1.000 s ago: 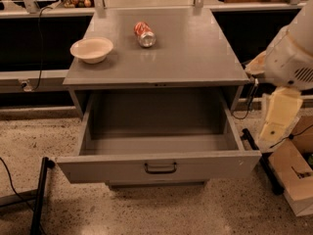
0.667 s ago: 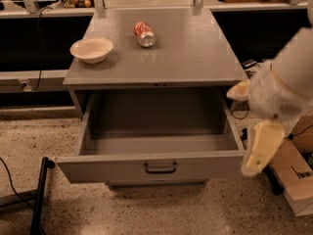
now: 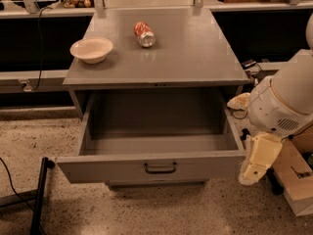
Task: Close top drawer
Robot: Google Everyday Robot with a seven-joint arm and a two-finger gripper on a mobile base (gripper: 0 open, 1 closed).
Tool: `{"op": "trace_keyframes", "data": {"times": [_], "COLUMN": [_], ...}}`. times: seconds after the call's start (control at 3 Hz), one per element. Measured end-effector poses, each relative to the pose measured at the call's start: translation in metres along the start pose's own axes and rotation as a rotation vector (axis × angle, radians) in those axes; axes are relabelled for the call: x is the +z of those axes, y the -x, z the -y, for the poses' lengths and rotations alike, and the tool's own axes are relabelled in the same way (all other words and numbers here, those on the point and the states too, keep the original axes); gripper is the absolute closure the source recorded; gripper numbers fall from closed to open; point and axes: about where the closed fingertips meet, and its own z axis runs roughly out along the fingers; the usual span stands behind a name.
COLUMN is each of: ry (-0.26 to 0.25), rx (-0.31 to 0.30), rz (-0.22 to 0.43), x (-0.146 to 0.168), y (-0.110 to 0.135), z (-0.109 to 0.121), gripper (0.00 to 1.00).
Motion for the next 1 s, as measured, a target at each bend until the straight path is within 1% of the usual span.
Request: {"op": "trace_keyframes", "data": {"times": [0.33, 0.67, 1.0], "ry": [0.018, 0.033, 0.033], "rx": [0.029, 0.044, 0.044], "rz": [0.036, 0.114, 0.114], "x": [0.038, 0.121, 0.121], "y": [-0.008, -0.019, -0.019], "z": [-0.002, -0.004, -0.004], "gripper": [0.00, 0.00, 0.00]}}
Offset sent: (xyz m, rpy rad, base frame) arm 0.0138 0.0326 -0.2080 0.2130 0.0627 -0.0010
